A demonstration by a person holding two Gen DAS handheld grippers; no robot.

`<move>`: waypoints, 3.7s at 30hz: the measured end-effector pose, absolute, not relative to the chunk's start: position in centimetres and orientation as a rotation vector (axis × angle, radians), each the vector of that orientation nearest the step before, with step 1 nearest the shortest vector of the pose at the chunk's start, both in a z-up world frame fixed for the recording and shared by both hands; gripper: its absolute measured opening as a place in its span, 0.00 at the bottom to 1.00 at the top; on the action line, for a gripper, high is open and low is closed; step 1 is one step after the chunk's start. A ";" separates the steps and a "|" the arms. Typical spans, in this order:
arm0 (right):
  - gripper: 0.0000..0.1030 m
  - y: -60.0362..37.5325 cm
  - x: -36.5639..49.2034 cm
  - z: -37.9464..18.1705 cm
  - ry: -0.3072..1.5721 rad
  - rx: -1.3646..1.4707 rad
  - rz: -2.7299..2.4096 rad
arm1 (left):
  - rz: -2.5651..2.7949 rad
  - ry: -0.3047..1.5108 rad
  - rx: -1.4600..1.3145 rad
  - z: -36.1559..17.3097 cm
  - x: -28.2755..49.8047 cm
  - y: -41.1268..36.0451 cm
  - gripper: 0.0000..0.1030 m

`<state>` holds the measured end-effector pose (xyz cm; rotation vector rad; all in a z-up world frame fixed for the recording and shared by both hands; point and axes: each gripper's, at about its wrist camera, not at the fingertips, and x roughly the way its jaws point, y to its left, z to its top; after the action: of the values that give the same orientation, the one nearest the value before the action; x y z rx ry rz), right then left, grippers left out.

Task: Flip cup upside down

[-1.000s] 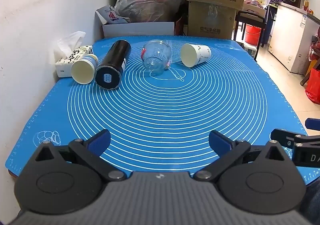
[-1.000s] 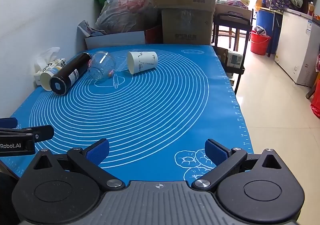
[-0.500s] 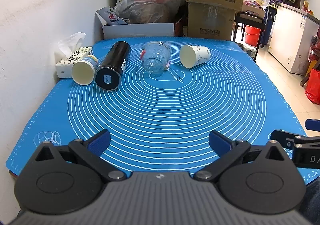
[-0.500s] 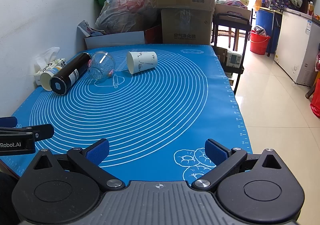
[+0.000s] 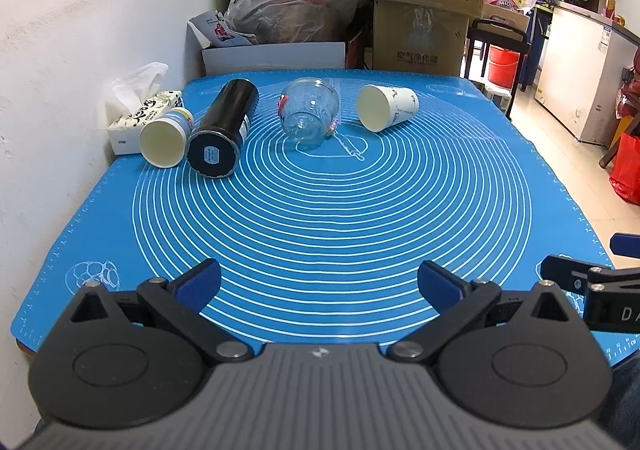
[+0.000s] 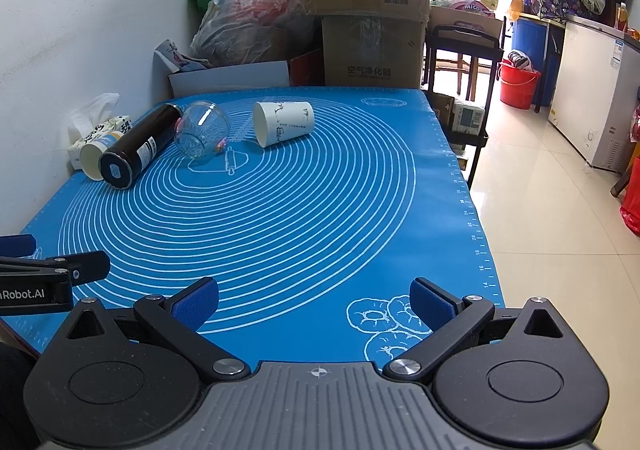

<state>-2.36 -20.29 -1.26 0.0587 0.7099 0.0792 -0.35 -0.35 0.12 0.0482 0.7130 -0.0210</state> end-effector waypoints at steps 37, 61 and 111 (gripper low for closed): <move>1.00 -20.2 -2.2 -1.5 0.715 0.050 0.081 | -0.026 0.718 0.058 -0.1 0.0 -0.3 1.00; 1.00 -20.4 -1.7 -1.4 0.703 0.054 0.073 | -0.015 0.706 0.069 -0.2 0.6 -0.4 1.00; 1.00 -23.5 11.6 -4.1 0.684 0.139 -0.035 | 0.000 0.605 0.181 -5.8 27.2 -1.2 0.77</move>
<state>11.61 -23.53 -4.14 0.1391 0.6838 -0.0347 27.23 -1.21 -5.80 0.1812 0.6048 -0.0001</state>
